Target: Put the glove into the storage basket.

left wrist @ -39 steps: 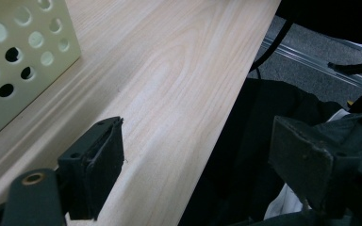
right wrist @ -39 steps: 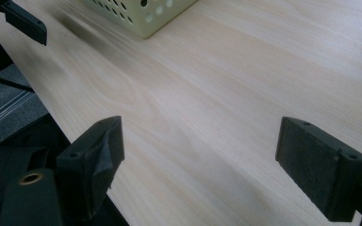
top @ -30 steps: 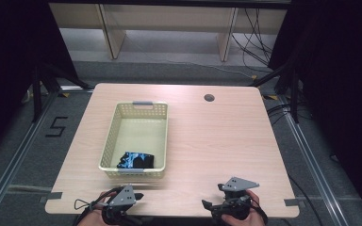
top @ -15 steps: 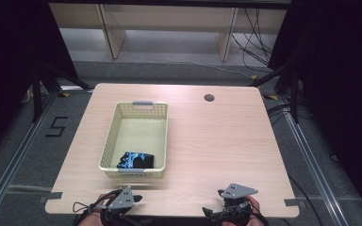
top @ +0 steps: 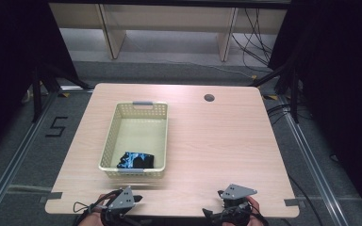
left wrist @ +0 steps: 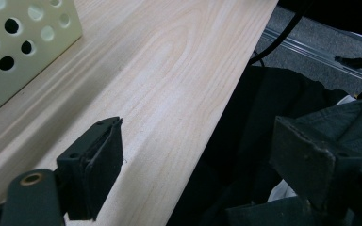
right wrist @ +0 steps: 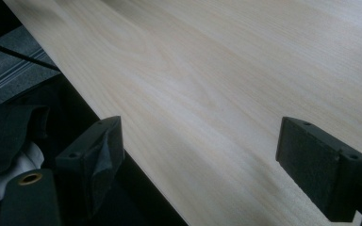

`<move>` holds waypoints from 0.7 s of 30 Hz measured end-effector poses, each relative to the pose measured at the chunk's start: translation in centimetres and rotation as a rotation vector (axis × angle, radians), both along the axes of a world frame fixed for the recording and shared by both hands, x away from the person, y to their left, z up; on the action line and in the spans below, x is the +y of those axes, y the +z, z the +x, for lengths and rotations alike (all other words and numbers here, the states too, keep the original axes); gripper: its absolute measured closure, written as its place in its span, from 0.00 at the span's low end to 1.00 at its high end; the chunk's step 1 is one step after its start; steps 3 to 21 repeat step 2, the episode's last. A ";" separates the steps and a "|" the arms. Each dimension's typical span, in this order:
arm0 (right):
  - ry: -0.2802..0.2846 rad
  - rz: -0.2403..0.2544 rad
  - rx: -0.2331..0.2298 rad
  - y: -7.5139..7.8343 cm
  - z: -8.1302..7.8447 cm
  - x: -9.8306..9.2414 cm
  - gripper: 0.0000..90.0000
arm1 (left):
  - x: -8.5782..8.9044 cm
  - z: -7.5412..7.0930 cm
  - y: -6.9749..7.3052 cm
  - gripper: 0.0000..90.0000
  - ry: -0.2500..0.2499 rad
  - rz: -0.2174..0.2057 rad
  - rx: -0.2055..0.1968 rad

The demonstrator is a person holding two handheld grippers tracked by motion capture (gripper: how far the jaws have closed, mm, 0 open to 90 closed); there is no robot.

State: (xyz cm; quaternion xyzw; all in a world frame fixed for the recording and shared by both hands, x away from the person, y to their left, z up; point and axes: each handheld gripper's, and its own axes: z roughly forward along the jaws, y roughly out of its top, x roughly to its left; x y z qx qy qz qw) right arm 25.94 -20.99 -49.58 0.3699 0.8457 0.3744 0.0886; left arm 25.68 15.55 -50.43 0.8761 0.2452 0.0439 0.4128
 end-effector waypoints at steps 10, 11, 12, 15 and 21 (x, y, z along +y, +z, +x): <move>-0.004 0.003 0.010 0.0 0.0 0.0 0.19 | 0.0 0.1 0.0 0.19 -0.012 0.000 -0.008; -0.004 0.003 0.010 0.0 0.0 0.0 0.19 | 0.0 0.1 0.0 0.19 -0.012 0.000 -0.008; -0.004 0.003 0.010 0.0 0.0 0.0 0.19 | 0.0 0.1 0.0 0.19 -0.012 0.000 -0.008; -0.004 0.003 0.010 0.0 0.0 0.0 0.19 | 0.0 0.1 0.0 0.19 -0.012 0.000 -0.008; -0.004 0.003 0.010 0.0 0.0 0.0 0.19 | 0.0 0.1 0.0 0.19 -0.012 0.000 -0.008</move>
